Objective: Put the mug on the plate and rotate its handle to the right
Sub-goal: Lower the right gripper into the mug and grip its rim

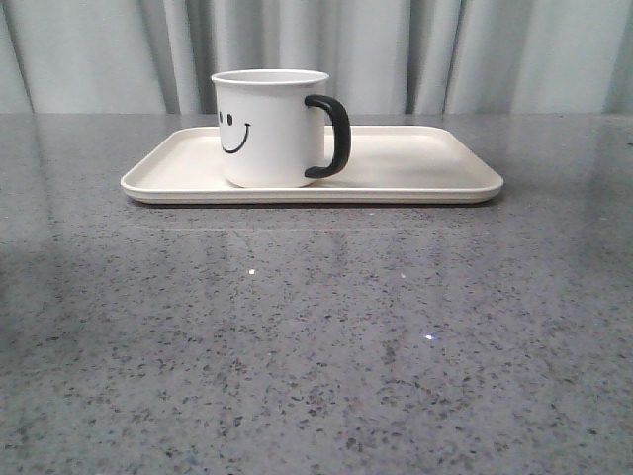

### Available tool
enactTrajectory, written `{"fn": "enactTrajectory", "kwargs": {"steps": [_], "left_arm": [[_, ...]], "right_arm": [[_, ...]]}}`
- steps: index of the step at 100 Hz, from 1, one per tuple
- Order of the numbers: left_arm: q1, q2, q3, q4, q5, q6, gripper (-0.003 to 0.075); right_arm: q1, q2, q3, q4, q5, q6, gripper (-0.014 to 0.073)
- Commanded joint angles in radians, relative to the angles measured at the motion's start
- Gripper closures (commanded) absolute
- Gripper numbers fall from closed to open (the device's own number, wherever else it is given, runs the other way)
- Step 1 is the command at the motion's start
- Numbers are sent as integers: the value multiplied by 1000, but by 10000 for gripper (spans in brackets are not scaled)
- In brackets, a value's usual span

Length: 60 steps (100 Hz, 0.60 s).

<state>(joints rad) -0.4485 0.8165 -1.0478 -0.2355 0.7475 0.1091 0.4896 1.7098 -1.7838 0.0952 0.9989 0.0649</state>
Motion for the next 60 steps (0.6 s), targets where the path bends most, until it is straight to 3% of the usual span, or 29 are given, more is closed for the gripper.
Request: {"fn": "enactTrajectory", "kwargs": {"steps": [1,28,60], "left_arm": [[-3,-7,-26,-23,-71,-11,480],[-3,-2,-24,-20,-85,-11,480],[-3,-2,-23,-20,-94,-11,480]], "right_arm": [[3,21,-110,16,-10,16,224],[11,161,-258,19,31,53,224],[11,230,-276,70,31,54,224]]}}
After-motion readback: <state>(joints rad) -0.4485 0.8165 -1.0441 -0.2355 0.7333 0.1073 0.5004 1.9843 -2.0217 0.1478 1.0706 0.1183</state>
